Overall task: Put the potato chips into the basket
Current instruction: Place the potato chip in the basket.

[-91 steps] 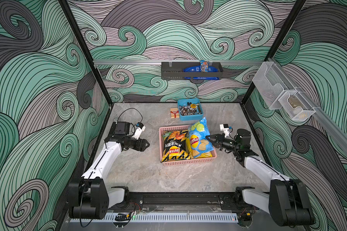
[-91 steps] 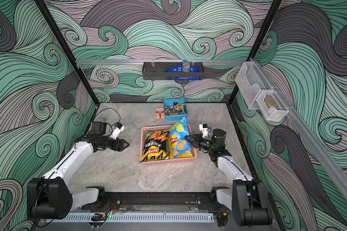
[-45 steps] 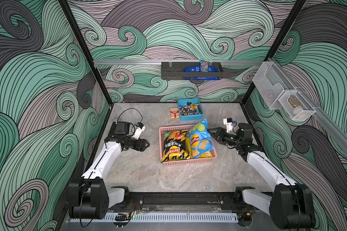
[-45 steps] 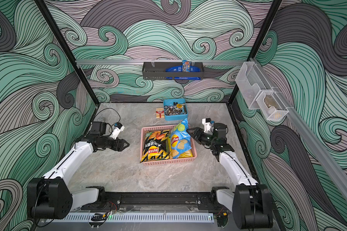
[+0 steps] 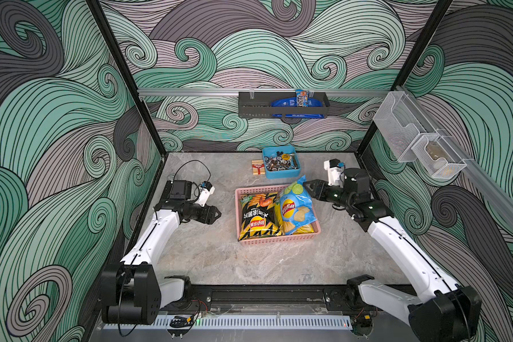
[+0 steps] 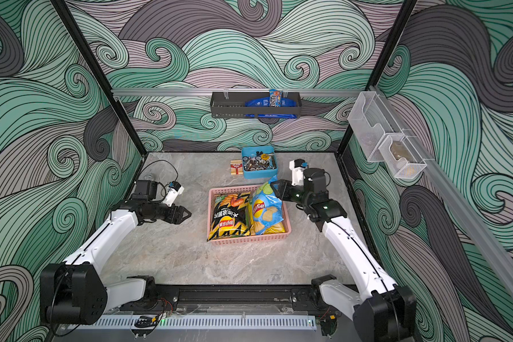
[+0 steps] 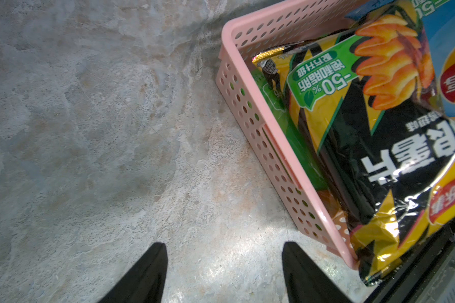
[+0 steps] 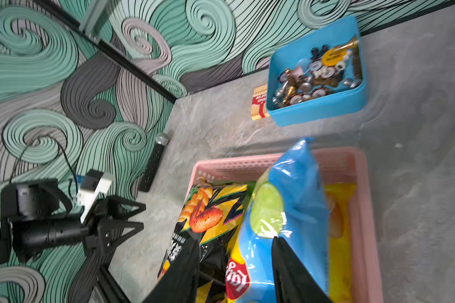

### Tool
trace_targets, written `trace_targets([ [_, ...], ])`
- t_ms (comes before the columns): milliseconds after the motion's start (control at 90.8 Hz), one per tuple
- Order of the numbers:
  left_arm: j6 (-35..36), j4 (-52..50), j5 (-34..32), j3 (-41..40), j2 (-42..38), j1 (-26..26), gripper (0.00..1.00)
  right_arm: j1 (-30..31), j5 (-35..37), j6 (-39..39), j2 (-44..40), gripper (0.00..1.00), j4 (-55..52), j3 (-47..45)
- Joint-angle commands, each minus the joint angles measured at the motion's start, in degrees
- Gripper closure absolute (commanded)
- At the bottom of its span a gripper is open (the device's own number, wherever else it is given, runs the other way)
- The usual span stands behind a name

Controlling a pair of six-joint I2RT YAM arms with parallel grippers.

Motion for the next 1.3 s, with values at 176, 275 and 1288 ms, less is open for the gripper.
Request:
trace_targets([
  [176, -0.09, 0.39, 1.40, 1.15, 0.24, 0.51, 0.28, 1.05, 8.76, -4.34, 4.22, 0.49, -2.88, -5.07],
  [275, -0.05, 0.35, 1.34, 1.24, 0.29, 0.54, 0.28, -0.26, 8.54, -5.25, 5.16, 0.49, -1.83, -6.91],
  [1288, 0.04, 0.48, 1.84, 1.15, -0.29, 0.65, 0.28, 12.84, 21.07, -8.52, 3.74, 0.36, -12.78, 1.58],
])
